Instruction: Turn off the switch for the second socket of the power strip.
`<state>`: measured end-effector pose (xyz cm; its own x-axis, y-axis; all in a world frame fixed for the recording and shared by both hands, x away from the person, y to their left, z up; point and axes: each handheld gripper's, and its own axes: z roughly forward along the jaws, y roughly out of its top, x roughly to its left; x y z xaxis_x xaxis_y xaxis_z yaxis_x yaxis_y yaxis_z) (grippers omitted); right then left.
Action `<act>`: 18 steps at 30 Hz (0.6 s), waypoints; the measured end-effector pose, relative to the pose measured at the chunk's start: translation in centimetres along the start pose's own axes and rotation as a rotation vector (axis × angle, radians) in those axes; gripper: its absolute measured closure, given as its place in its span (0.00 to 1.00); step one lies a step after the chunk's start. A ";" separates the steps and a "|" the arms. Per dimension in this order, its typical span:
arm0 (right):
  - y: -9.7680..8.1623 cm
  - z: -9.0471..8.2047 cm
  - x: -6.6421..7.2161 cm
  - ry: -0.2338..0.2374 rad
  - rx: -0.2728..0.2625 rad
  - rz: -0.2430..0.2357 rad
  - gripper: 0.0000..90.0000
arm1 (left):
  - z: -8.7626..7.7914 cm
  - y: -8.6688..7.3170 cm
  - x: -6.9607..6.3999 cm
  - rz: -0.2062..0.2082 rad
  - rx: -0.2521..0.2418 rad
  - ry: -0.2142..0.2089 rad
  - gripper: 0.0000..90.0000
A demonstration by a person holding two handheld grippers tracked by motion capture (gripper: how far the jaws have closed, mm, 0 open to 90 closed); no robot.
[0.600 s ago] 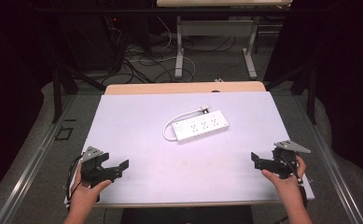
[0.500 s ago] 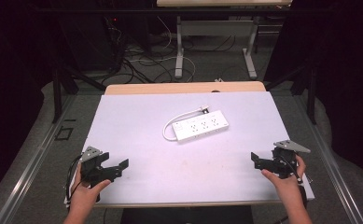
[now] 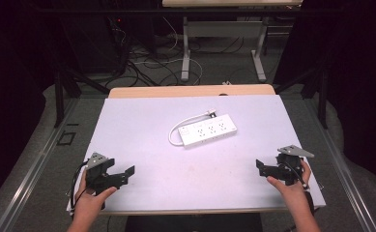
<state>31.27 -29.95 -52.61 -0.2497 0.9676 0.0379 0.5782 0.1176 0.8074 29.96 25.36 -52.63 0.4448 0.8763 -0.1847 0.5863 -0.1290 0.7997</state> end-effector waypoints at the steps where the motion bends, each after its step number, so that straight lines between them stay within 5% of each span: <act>1: 0.1 0.1 0.1 0.000 0.002 -0.006 0.00 | 0.0 0.0 0.0 -0.001 -0.001 0.001 0.11; 13: 1.9 0.7 1.6 0.054 0.043 -0.076 0.01 | 0.1 0.0 -0.2 -0.004 -0.011 0.008 0.12; 18: 2.7 1.0 1.8 0.086 0.067 -0.069 0.02 | 0.1 0.0 -0.3 -0.004 -0.019 0.012 0.13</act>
<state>33.13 -27.64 -50.98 -0.3551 0.9341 0.0361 0.6074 0.2012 0.7685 29.88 25.09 -52.66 0.4337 0.8826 -0.1813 0.5752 -0.1163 0.8097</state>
